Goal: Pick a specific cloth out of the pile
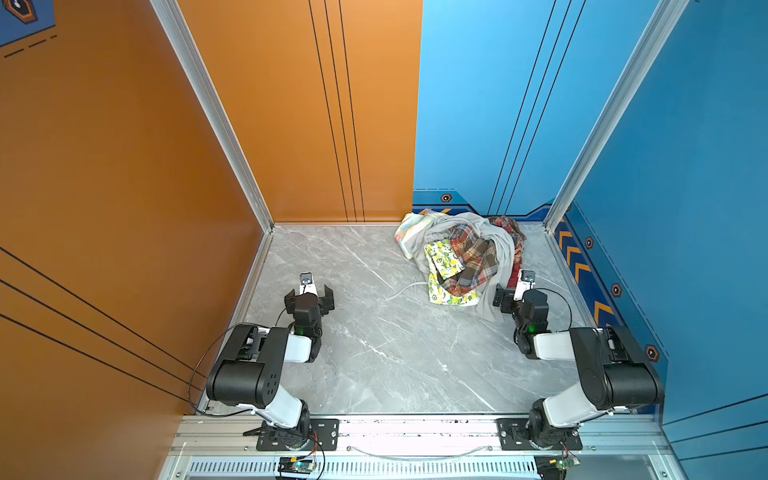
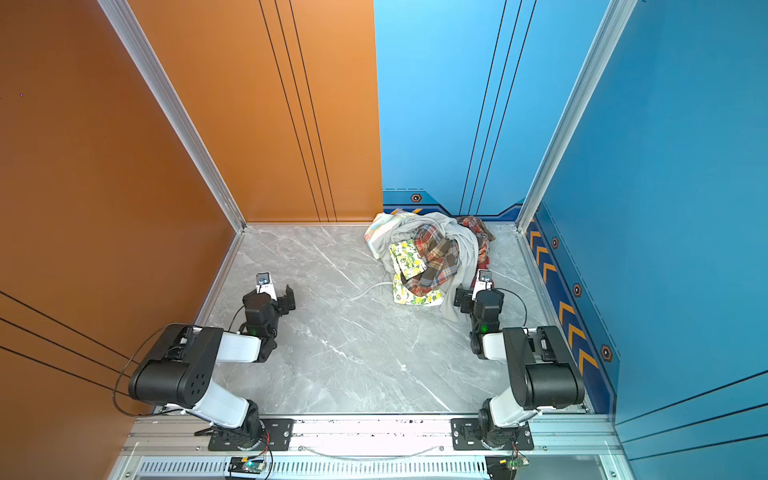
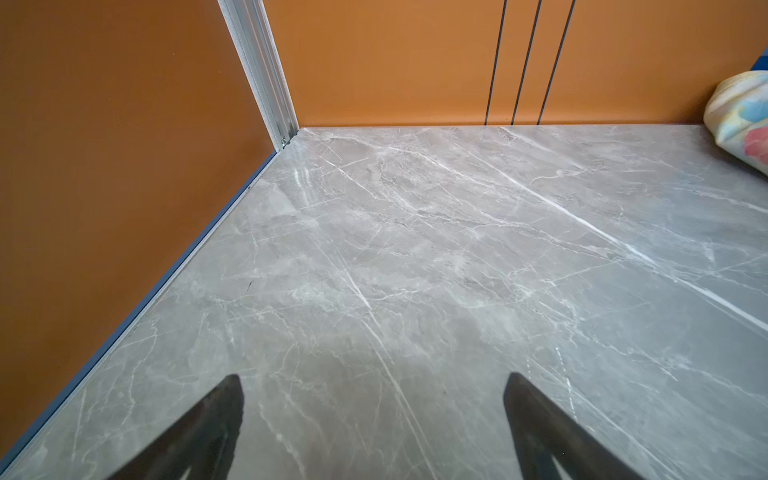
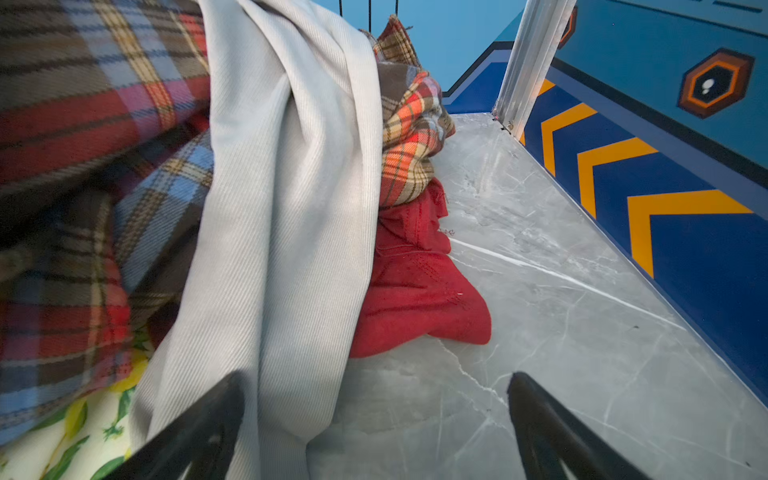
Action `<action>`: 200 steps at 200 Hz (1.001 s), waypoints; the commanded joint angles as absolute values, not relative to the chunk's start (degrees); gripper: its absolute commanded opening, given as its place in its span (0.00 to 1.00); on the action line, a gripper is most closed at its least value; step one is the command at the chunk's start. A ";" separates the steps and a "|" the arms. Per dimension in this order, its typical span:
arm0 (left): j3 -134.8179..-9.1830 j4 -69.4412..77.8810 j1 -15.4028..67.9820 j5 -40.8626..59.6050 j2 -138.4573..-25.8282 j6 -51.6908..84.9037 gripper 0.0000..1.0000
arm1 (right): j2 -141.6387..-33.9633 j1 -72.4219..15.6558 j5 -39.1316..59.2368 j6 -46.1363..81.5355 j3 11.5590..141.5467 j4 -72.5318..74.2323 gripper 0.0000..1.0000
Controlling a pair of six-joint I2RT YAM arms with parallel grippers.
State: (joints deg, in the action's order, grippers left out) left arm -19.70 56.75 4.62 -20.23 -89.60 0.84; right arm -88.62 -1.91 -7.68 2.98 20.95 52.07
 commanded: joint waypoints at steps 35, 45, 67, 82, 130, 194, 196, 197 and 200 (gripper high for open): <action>-20.48 56.16 4.90 -21.08 -89.90 0.09 0.98 | -88.68 -1.96 -7.65 3.30 21.45 51.97 1.00; -20.55 56.16 4.87 -21.05 -90.00 0.08 0.98 | -88.68 -1.93 -7.72 3.32 21.42 51.90 1.00; -20.56 56.17 4.91 -21.06 -90.00 0.04 0.98 | -88.69 -1.93 -7.72 3.31 21.45 51.94 1.00; -20.52 56.16 4.91 -21.05 -90.02 0.01 0.98 | -88.70 -1.98 -7.71 3.34 21.45 51.97 1.00; -20.45 56.16 4.91 -21.06 -89.95 0.14 0.98 | -88.68 -1.93 -7.73 3.33 21.45 51.97 1.00; -20.49 56.16 4.83 -21.05 -90.02 0.17 0.98 | -88.62 -1.51 -7.14 3.60 21.44 51.98 1.00; -20.50 56.16 4.83 -21.06 -90.00 0.17 0.98 | -88.64 -1.52 -7.10 3.60 21.44 51.97 1.00; -20.49 56.16 4.83 -21.08 -90.00 0.13 0.98 | -88.66 -1.51 -7.11 3.60 21.44 52.00 1.00; -20.48 56.16 4.91 -21.03 -89.98 0.13 0.98 | -88.68 -1.50 -7.04 3.60 21.45 51.97 1.00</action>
